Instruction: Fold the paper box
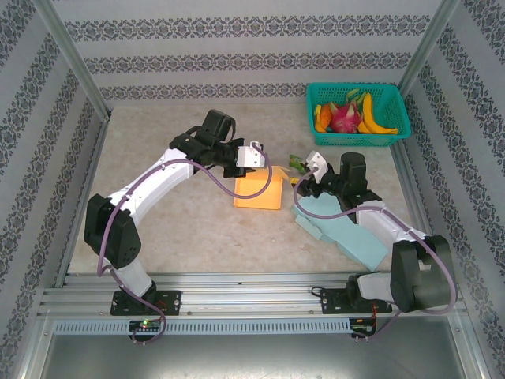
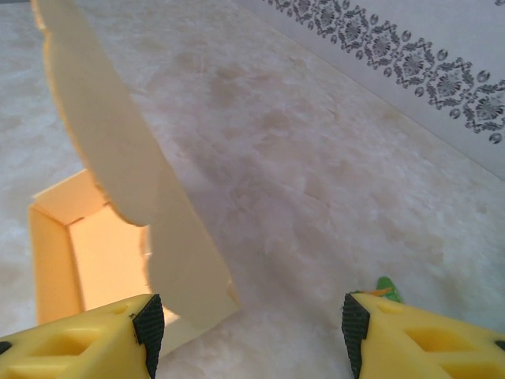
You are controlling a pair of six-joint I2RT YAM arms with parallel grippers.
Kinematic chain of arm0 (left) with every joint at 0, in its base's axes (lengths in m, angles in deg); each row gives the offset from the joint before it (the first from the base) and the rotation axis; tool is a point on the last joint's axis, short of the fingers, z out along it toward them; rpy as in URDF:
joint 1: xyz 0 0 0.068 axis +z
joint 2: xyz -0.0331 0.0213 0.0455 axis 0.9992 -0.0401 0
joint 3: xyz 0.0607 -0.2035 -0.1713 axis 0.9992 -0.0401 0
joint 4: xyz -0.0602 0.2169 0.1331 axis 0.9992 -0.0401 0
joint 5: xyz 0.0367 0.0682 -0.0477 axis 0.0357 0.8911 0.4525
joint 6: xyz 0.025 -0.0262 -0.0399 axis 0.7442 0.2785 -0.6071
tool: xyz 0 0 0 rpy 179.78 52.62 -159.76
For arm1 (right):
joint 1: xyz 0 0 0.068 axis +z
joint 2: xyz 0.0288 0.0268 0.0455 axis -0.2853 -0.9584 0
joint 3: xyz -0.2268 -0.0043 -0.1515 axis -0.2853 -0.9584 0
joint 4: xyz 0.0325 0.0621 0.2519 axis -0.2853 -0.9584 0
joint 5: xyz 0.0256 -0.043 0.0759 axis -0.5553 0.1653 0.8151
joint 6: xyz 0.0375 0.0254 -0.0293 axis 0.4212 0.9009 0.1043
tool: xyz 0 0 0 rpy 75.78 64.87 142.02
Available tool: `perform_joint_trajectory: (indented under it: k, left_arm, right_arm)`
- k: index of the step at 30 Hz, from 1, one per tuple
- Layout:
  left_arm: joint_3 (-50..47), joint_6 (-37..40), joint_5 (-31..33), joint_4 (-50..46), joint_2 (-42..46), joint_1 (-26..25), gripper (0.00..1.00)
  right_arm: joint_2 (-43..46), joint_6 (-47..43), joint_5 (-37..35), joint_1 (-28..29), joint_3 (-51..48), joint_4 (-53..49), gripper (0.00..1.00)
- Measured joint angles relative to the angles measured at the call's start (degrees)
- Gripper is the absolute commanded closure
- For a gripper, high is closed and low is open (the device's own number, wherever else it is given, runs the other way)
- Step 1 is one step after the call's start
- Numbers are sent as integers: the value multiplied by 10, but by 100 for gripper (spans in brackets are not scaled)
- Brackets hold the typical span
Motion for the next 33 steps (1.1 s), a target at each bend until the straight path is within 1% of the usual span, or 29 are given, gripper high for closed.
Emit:
perform_joint_trajectory:
  k: [4,11,17,24,28,29,30,33]
  left_arm:
    - [0,0,0,-7,0,0,100]
    - [0,0,-13,-9,0,0,100]
    - [0,0,-28,-9,0,-4,100]
    - [0,0,-30,-9,0,-23,100]
    - [0,0,-38,-10,0,-26,100]
    - [0,0,-42,-11,1,-26,100]
    - [-1,1,-46,-11,3,-26,100]
    - [-11,2,-59,-12,15,-27,100]
  right_arm:
    - [0,11,-15,-3,0,7,37]
    - [-18,11,-9,-2,0,9,38]
    - [-25,4,16,14,0,9,38]
    - [-26,-12,44,26,0,2,37]
    - [-27,-23,65,33,0,-3,39]
    - [-27,-26,71,35,0,-4,42]
    - [-27,-31,79,36,0,-5,43]
    - [-26,-59,100,40,-5,-2,43]
